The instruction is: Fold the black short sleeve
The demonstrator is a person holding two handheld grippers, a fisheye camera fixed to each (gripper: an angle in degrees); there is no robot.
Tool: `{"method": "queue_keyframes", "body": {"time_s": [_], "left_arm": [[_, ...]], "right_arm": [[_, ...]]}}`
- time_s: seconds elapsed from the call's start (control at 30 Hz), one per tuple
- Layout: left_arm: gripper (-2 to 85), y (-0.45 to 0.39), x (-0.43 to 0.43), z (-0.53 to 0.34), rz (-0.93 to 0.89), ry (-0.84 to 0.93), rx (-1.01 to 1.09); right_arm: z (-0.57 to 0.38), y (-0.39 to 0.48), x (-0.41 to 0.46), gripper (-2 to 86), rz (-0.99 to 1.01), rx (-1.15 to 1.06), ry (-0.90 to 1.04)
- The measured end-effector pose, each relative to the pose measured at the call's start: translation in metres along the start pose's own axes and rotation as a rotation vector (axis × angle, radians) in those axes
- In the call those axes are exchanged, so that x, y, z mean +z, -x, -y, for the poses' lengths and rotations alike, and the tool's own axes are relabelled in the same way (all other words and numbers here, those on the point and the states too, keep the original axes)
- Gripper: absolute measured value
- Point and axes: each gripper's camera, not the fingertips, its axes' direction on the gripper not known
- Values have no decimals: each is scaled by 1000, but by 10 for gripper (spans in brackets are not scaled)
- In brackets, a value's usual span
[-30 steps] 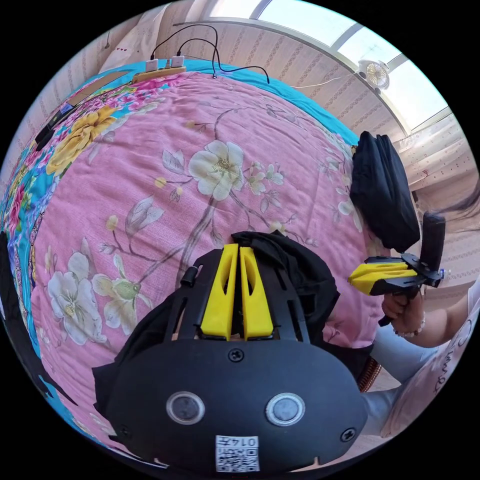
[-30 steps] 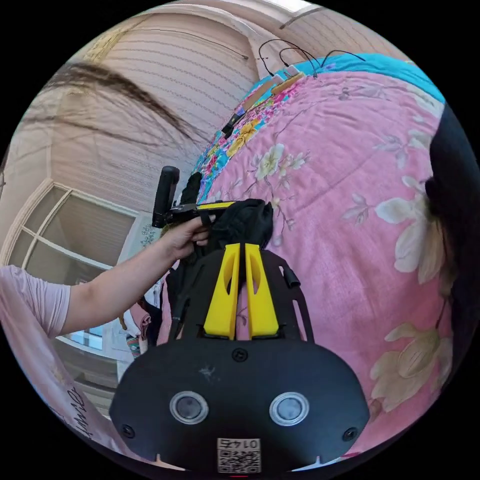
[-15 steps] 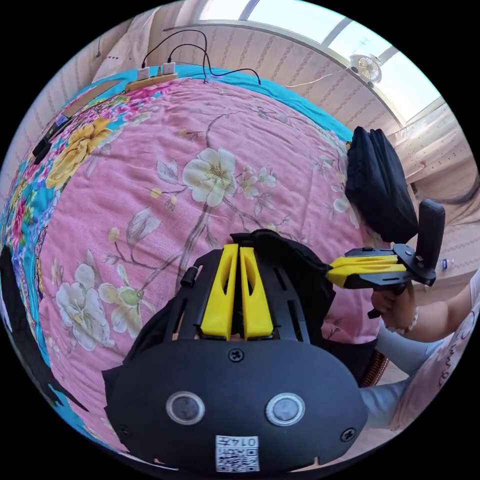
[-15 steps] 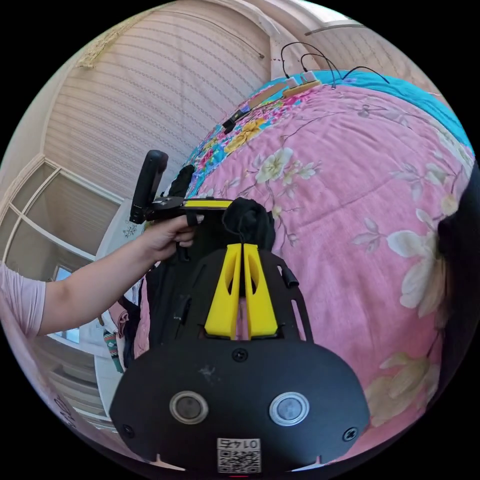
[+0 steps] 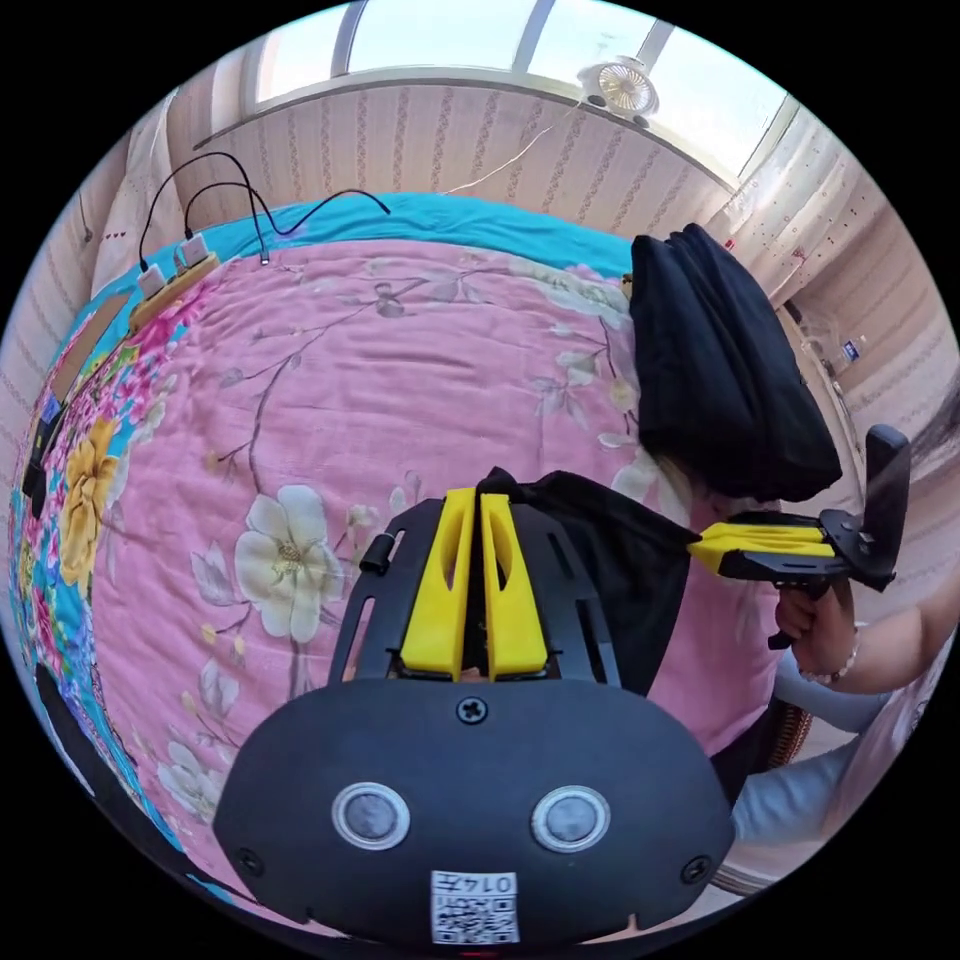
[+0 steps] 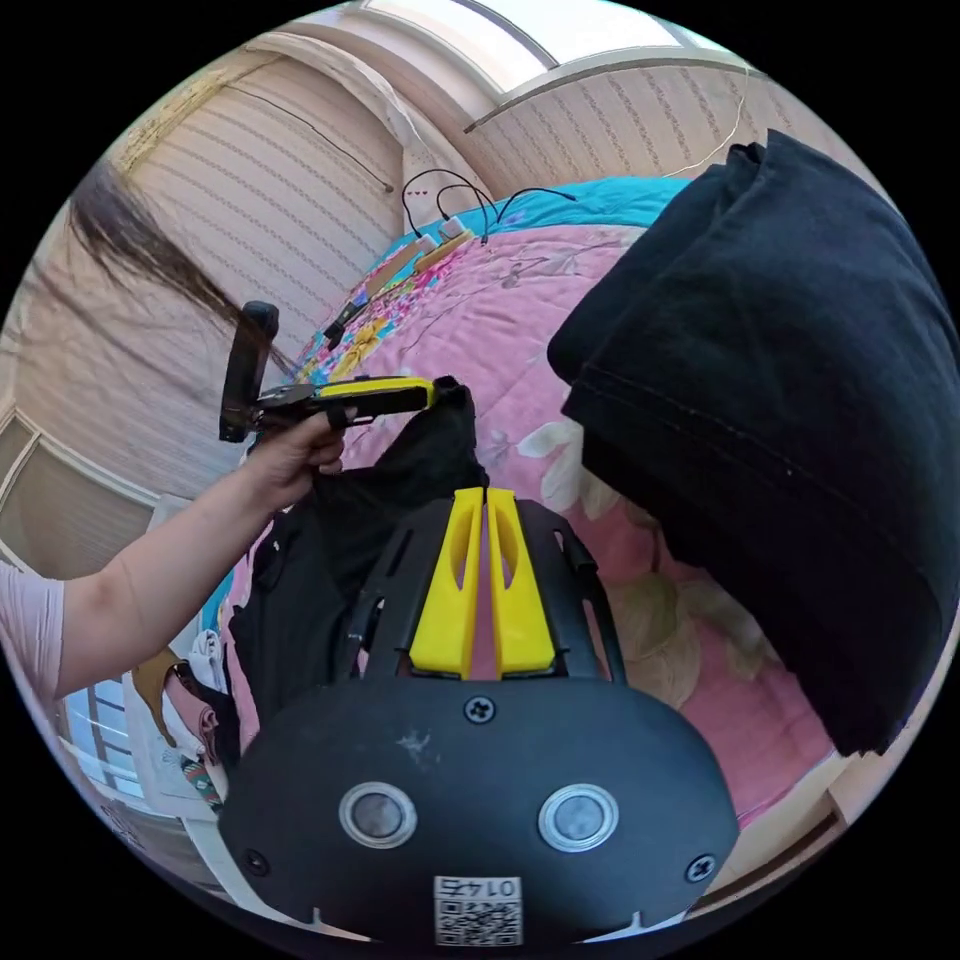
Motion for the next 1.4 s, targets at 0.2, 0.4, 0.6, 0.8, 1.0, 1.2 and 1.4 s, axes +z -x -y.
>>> {"method": "queue_keyframes", "body": {"time_s": [0.2,0.4,0.6,0.8,1.0,1.2,1.4], "left_arm": [[61,12,-61,-35,-35,-96,-92],[61,11,-163,-165,-34,-321,-273],[63,-3,-221,-359,-81,-368,-597],[53,-29,-297,-567,193,-381,-1043],[59,-32,-338,-707,332,-438,-1382],[78,-27,-337,-736,208,-502,-1422],[71,-59,-362,-765,165,-532,-1352]], "right_arm": [[-13,26,16,-1,-26,9,46],[-21,63,13,-3,-108,-70,89],[-35,128,21,-1,-175,-289,214],[-48,248,59,-1,-58,-562,276],[-87,450,152,5,368,-896,479],[-169,637,232,50,372,-1208,628],[-227,716,317,64,97,-1302,770]]}}
